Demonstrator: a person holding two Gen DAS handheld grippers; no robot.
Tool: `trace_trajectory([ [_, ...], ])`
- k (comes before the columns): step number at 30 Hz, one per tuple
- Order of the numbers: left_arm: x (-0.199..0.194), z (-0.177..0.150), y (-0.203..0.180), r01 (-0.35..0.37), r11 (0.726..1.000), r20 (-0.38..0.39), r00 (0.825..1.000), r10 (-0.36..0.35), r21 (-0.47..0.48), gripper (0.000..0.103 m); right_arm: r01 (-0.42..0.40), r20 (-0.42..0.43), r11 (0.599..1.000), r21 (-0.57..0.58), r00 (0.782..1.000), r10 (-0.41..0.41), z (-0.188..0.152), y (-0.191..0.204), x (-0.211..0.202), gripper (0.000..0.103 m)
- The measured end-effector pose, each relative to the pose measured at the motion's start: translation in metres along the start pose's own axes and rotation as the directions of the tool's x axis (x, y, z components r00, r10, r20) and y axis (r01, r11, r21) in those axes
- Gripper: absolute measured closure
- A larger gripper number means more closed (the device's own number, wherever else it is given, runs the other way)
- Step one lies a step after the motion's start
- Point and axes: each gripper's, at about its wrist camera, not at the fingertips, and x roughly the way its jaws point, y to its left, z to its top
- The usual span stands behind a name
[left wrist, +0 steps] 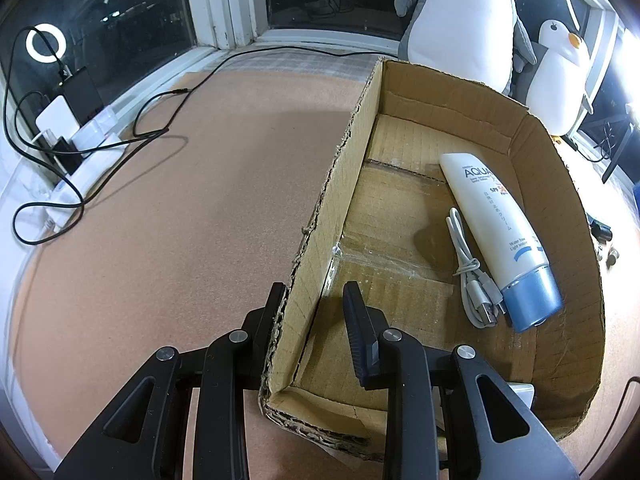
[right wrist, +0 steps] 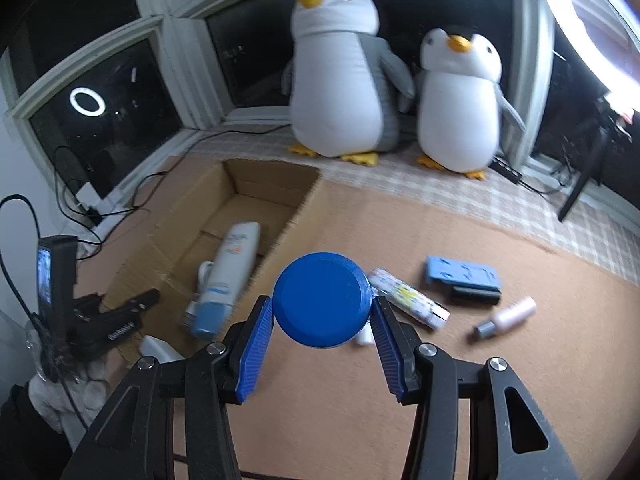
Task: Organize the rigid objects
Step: 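Carry the tape measure into the box and open the right gripper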
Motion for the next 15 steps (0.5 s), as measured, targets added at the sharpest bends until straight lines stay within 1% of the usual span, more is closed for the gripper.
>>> trace_trajectory([
  [3, 0.0, 0.0, 0.002, 0.003, 1.0, 0.001, 1.0, -0.003, -0.004, 0.076, -0.034, 0.006, 0.999, -0.027, 0.999, 0.034, 0.007, 0.022, 0.003, 0.057],
  [8, -0.001, 0.001, 0.003, 0.006, 1.0, 0.002, 1.0, -0.006, -0.007, 0.076, -0.067, 0.005, 0.994, -0.082, 0.998, 0.068, 0.016, 0.05, 0.01, 0.057],
  [15, 0.0, 0.001, 0.003, 0.006, 1.0, 0.003, 1.0, -0.006, -0.009, 0.076, -0.103, -0.007, 0.988, -0.111, 0.995, 0.102, 0.021, 0.076, 0.021, 0.057],
])
